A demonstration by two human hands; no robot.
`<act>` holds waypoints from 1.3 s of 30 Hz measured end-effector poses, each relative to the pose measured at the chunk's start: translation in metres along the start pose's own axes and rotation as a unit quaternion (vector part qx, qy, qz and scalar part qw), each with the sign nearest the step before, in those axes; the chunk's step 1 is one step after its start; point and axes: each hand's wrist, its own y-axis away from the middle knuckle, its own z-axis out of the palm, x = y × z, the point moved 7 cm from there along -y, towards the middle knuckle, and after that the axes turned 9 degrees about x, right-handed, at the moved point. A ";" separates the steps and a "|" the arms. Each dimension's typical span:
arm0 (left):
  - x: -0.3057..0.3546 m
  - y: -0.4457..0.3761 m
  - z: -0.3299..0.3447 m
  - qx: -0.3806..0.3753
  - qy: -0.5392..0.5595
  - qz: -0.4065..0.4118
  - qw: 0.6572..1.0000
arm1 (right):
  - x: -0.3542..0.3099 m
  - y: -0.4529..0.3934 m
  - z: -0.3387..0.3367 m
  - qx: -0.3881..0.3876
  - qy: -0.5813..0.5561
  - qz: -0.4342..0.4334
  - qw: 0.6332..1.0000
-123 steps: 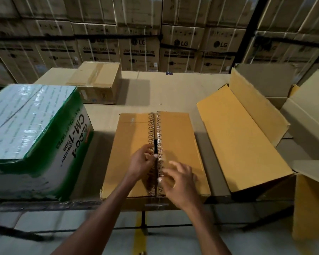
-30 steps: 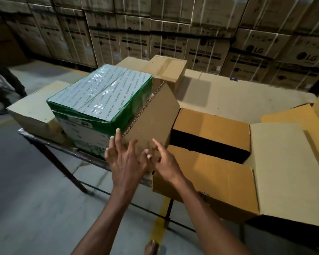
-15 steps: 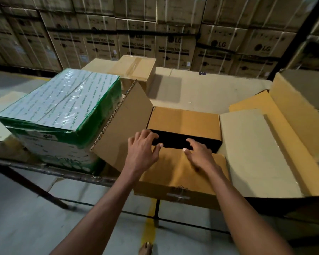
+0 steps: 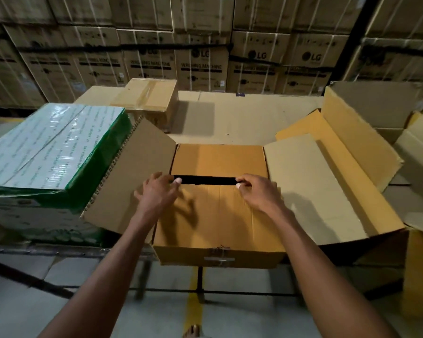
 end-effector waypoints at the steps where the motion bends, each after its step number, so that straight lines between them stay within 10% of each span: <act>1: 0.004 -0.003 -0.008 -0.008 0.035 0.006 0.999 | -0.002 0.001 -0.008 0.007 -0.002 -0.010 1.000; 8: 0.050 0.011 -0.050 -0.159 0.087 0.144 0.973 | -0.043 0.035 -0.087 0.012 -0.096 -0.068 0.993; 20: 0.031 0.111 -0.028 -0.485 -0.015 0.158 0.860 | -0.013 0.130 -0.046 -0.358 -0.052 0.034 0.932; 32: -0.005 0.128 0.056 -0.423 -0.042 0.153 0.892 | 0.010 0.161 0.030 -0.309 0.006 0.028 0.951; 39: 0.015 0.067 0.067 -0.211 -0.006 0.167 0.963 | -0.012 0.110 0.026 -0.229 -0.007 0.015 0.973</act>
